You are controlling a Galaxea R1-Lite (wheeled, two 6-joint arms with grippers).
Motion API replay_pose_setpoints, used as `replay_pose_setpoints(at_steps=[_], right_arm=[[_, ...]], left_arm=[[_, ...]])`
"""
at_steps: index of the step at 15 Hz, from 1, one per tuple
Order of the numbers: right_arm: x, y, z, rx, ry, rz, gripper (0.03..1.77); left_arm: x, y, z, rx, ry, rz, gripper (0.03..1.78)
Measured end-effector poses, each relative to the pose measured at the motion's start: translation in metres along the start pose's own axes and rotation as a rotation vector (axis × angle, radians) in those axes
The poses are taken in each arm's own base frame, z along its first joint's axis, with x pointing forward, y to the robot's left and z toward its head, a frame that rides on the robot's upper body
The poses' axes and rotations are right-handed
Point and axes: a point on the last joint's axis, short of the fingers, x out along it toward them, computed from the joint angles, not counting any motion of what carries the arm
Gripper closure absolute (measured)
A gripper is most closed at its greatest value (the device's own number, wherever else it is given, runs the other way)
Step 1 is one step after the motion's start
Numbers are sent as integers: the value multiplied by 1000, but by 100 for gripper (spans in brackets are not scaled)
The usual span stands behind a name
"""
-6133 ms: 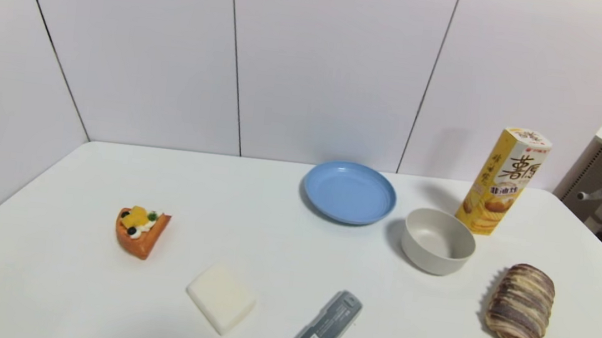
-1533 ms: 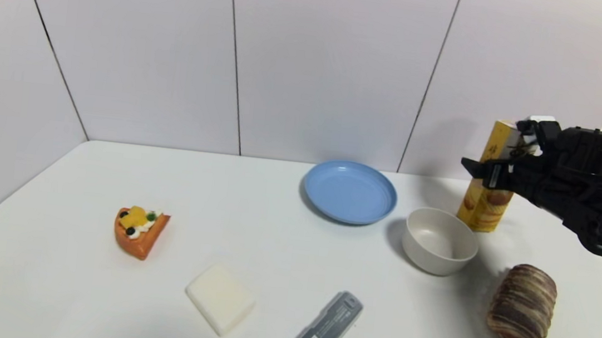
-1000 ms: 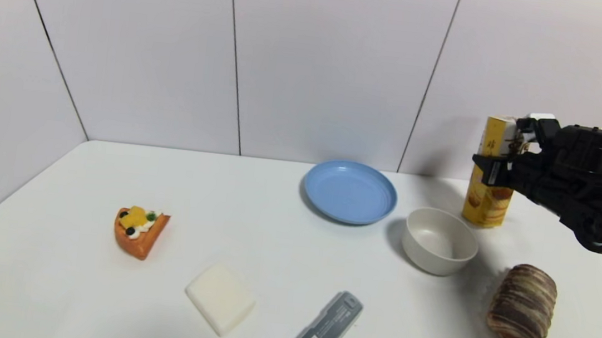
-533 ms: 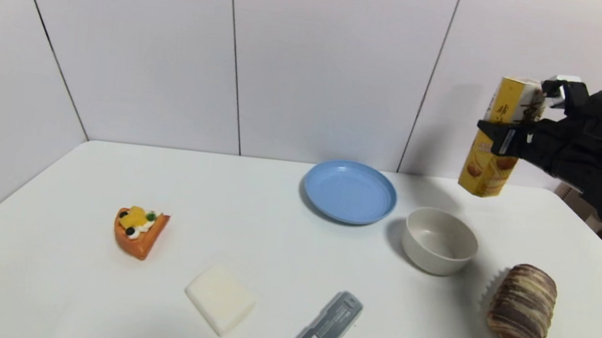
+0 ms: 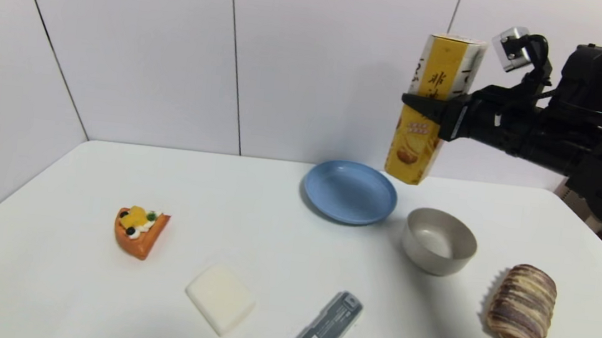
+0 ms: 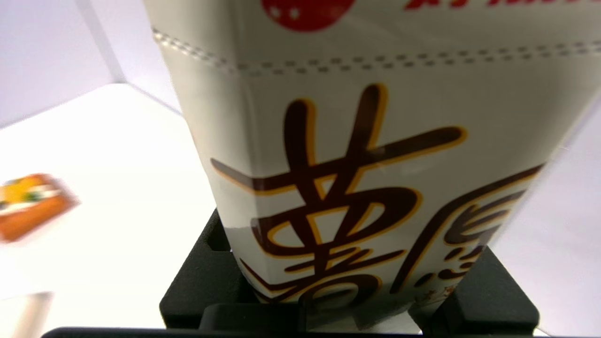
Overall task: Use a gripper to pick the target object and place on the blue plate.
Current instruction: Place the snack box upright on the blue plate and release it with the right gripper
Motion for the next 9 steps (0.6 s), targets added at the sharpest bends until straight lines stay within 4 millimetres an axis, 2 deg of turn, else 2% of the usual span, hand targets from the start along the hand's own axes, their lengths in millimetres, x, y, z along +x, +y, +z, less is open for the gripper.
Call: replay_pose_setpoints(at_steps=[2, 3, 6, 9], right_arm=[[15, 20, -6, 4, 10, 70, 94], [22, 24, -8, 5, 12, 87, 94], [44, 24, -16, 8, 15, 104, 94], [70, 14, -28, 7, 14, 92, 94]], left_arm=[[0, 0, 0, 0, 0, 0, 12], [0, 0, 0, 0, 0, 0, 12], [0, 0, 0, 0, 0, 0, 12], [0, 0, 0, 0, 0, 0, 12]])
